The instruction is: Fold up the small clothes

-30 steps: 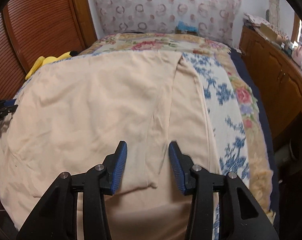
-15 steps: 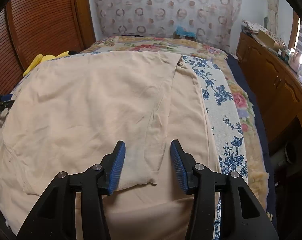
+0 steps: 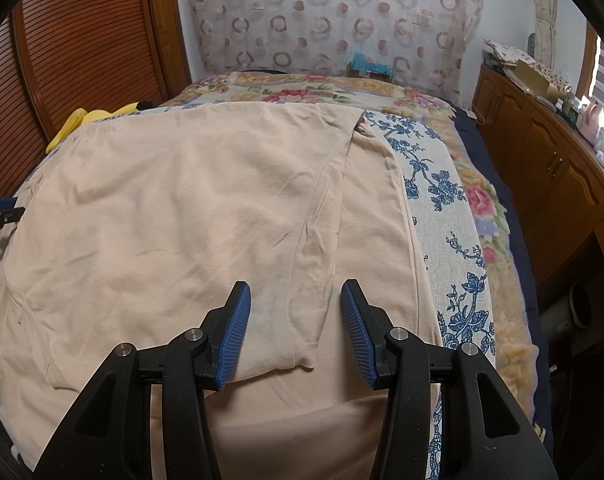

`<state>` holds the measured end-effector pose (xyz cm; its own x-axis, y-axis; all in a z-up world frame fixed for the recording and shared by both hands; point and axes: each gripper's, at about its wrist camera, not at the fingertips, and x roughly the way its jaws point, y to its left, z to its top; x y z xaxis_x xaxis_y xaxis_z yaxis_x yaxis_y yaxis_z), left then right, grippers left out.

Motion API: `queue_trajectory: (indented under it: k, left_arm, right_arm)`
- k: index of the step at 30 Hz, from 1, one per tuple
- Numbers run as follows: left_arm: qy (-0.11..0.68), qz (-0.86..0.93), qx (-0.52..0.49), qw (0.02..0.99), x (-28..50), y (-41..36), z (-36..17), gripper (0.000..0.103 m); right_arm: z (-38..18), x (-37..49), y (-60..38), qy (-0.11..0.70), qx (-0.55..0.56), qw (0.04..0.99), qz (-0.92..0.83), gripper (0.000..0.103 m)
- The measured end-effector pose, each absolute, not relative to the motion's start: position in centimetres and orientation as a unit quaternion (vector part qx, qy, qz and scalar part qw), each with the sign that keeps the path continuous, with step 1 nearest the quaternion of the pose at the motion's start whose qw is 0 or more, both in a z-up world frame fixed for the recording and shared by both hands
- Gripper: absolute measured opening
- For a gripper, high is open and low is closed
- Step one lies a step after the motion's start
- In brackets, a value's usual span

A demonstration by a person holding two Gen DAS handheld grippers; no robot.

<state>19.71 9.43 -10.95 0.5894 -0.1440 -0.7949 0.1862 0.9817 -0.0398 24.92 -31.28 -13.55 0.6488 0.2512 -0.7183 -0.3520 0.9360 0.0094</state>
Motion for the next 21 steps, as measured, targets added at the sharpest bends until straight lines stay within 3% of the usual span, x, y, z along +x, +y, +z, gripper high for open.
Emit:
queue_trajectory:
  k: [2, 4, 6, 15, 21]
  left_arm:
    - [0.443, -0.092, 0.025, 0.891, 19.5, 9.2, -10.9, 0.035]
    - [0.443, -0.093, 0.023, 0.892, 19.4, 8.9, -10.8, 0.016]
    - [0.435, -0.098, 0.031, 0.895, 19.1, 8.4, -10.4, 0.005]
    - [0.367, -0.083, 0.004, 0.927, 17.2, 9.6, -6.5, 0.002]
    - [0.372, -0.074, -0.007, 0.925, 16.6, 10.8, -8.0, 0.002]
  right_arm:
    - [-13.6, 24.9, -31.3, 0.385, -0.065, 0.906, 0.167, 0.048]
    - [-13.6, 24.9, -31.3, 0.385, -0.065, 0.906, 0.167, 0.048]
    - [-13.5, 24.9, -31.3, 0.385, -0.064, 0.906, 0.167, 0.048]
    - [-13.6, 24.9, -31.3, 0.385, -0.065, 0.906, 0.167, 0.048]
    - [-13.6, 24.9, -31.3, 0.384, -0.067, 0.906, 0.166, 0.048]
